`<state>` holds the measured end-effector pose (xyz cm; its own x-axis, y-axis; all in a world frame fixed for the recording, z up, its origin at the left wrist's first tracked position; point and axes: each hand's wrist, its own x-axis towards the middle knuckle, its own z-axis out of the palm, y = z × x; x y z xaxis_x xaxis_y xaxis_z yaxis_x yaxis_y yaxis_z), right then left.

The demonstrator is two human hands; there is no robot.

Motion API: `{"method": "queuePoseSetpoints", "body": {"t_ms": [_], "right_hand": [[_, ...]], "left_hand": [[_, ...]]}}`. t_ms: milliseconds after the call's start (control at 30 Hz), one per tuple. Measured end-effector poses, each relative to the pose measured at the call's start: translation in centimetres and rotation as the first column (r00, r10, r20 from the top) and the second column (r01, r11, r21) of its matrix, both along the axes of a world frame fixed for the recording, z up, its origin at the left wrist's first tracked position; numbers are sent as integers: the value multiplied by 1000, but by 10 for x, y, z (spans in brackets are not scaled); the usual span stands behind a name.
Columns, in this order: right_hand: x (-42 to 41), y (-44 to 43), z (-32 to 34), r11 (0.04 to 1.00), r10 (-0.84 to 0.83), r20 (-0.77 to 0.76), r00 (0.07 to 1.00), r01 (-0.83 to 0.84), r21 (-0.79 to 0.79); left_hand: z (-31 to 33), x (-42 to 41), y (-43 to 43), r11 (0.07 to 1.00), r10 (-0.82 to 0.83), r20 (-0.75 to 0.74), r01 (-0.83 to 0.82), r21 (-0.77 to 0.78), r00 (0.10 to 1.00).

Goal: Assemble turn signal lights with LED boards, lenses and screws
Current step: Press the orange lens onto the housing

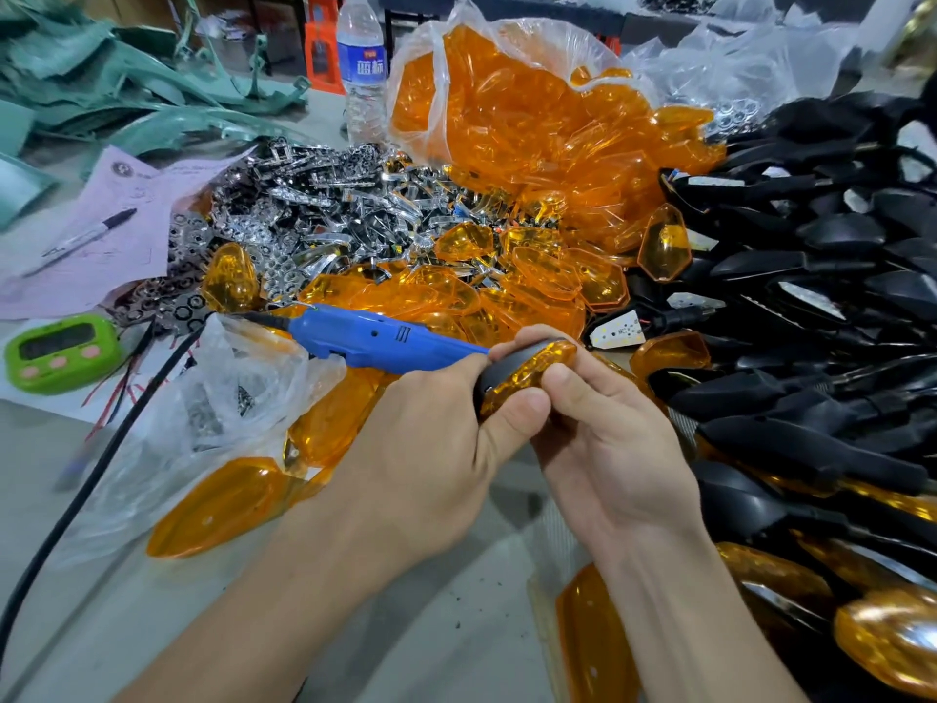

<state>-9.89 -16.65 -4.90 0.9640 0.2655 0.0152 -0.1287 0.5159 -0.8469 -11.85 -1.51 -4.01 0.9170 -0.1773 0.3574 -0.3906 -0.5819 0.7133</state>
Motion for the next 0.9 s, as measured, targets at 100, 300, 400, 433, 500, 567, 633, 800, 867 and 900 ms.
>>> {"method": "queuePoseSetpoints", "body": {"t_ms": [100, 300, 400, 433, 500, 567, 633, 800, 867, 900], "right_hand": [[1, 1, -1, 999, -41, -49, 998, 39, -29], [5, -4, 4, 980, -192, -172, 966, 180, -82], [7, -8, 7, 961, -235, -284, 930, 266, 75], [7, -7, 7, 954, -248, -274, 929, 284, 98], [5, -7, 7, 942, -302, -208, 931, 325, 89], [5, -7, 7, 926, -340, -180, 923, 362, 106], [6, -9, 7, 912, -354, -224, 908, 388, 135], [8, 0, 4, 889, -364, -302, 881, 425, 169], [9, 2, 0, 886, -370, -318, 873, 434, 163], [9, 3, -2, 885, -372, -325, 869, 438, 158]], "left_hand": [[-1, 6, 3, 999, -51, -39, 51, -2, 998], [20, 14, 11, 955, -287, -396, 230, -185, 872], [32, 1, 36, 955, -221, -455, 286, 79, 863], [34, -6, 46, 942, -85, -385, 200, 270, 919], [32, -13, 57, 800, 195, 68, -199, 566, 979], [32, -18, 64, 754, 316, 383, -474, 455, 868], [31, -17, 66, 782, 399, 459, -556, 282, 794], [15, -10, 33, 740, 363, 642, -628, 243, 676], [12, 1, 17, 853, 363, 416, -477, 211, 834], [11, 9, 11, 899, 358, 243, -404, 172, 901]]}}
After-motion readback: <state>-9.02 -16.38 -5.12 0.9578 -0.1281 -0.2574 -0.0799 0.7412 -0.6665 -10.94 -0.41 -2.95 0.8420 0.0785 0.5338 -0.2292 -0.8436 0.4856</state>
